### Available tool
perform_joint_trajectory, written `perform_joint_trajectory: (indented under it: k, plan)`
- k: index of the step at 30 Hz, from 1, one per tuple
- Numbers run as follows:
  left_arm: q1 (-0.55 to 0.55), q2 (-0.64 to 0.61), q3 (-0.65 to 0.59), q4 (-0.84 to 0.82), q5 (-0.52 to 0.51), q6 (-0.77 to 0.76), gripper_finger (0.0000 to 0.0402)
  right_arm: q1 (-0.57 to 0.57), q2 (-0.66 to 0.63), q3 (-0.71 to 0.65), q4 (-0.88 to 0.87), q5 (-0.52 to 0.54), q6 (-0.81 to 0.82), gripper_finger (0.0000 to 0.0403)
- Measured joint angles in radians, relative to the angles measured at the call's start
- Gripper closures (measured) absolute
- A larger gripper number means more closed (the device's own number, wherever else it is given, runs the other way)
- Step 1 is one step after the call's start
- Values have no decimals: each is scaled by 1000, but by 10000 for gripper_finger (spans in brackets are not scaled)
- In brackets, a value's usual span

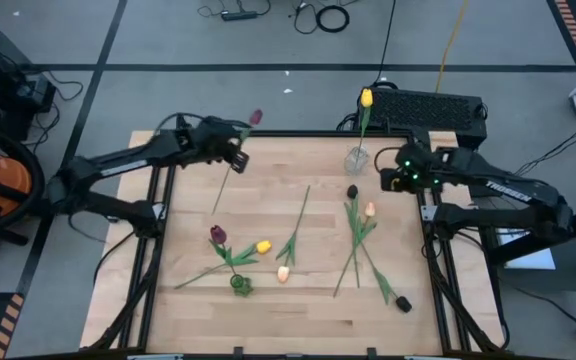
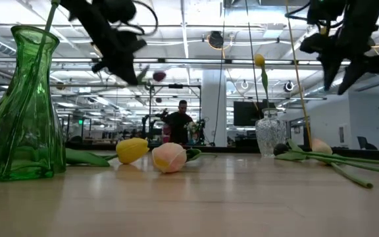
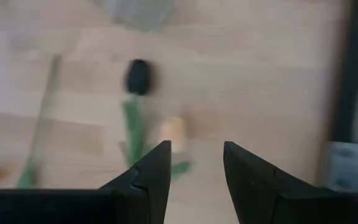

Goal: Sort flowers into vase by color
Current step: Put the dark red flower into the green vase

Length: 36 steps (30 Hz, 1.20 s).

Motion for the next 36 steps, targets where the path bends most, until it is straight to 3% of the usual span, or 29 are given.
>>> perform_joint_trajectory:
  k: [7,15,20,24,30,36]
  plan:
    - [18,-204,0,0,0,73,398,207,3,-72,327,26,99,264]
    - [17,-396,0,17,58,106,398,558,45,-73,376,349,315,287]
    - [-5,-482,1,89,172,85,399,705,117,-73,406,412,416,301]
    - [-99,-541,2,172,194,1,399,798,181,-73,403,453,465,307]
    - [-313,-568,17,255,-10,-34,399,894,229,-73,399,484,507,308]
    - [-530,-497,112,351,-202,27,399,975,233,-73,399,481,514,308]
